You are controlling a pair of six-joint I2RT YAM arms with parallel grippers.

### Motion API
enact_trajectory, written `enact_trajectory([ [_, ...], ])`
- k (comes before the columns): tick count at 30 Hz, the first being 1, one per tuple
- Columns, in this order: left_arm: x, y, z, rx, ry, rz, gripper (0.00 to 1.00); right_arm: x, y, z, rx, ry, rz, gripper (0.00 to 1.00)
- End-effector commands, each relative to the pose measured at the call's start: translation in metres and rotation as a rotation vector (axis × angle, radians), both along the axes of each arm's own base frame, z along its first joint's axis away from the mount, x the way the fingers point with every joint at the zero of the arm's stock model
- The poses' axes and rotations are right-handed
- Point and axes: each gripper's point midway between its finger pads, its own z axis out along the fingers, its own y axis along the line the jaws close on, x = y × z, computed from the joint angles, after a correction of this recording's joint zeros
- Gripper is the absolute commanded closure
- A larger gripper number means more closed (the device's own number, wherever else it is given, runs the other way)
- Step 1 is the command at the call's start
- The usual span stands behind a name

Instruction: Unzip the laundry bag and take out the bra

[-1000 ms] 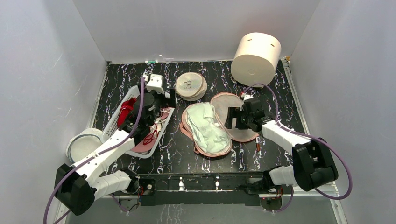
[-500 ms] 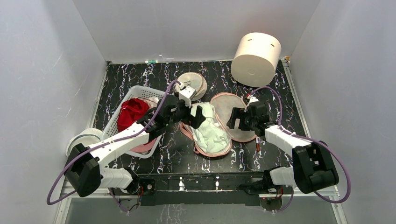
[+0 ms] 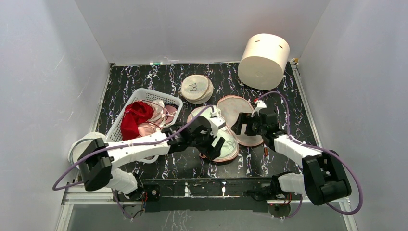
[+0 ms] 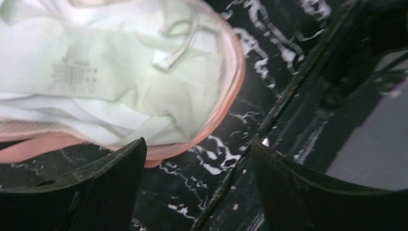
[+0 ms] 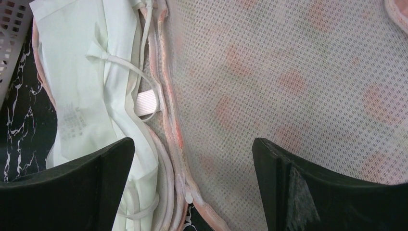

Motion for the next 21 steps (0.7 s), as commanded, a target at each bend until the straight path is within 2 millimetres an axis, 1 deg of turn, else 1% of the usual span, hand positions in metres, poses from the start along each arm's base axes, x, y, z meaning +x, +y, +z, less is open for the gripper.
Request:
enact_trajectory([
  [1,0.004,0.031,-0.017,0.239,-0.075,0.015,0.21,0.008,0.003,0.015,0.038,-0.119,0.007,0.07],
  [3,0.005,0.028,-0.02,0.259,-0.068,0.001,0.19,0.007,0.004,0.011,0.04,-0.115,0.008,0.07],
  [5,0.003,0.022,-0.024,0.268,-0.04,-0.015,0.2,0.008,0.005,0.01,0.037,-0.111,0.015,0.07],
  [8,0.002,0.01,-0.027,0.239,-0.02,-0.025,0.32,0.008,0.005,0.008,0.037,-0.118,0.017,0.07],
  [11,0.004,-0.001,-0.028,0.198,-0.017,-0.021,0.41,0.006,0.007,0.007,0.048,-0.122,0.027,0.07],
  [12,0.006,-0.008,-0.034,0.202,-0.009,-0.022,0.52,0.006,0.006,0.006,0.048,-0.123,0.023,0.07],
  [14,0.007,-0.009,-0.038,0.216,-0.005,-0.028,0.56,0.006,0.006,0.007,0.05,-0.134,0.018,0.07],
  [18,0.009,-0.015,-0.046,0.231,-0.004,-0.036,0.56,0.006,0.004,0.01,0.053,-0.155,0.01,0.08],
  [21,0.01,-0.015,-0.058,0.28,-0.008,-0.026,0.57,0.006,0.004,0.008,0.055,-0.147,0.01,0.08],
])
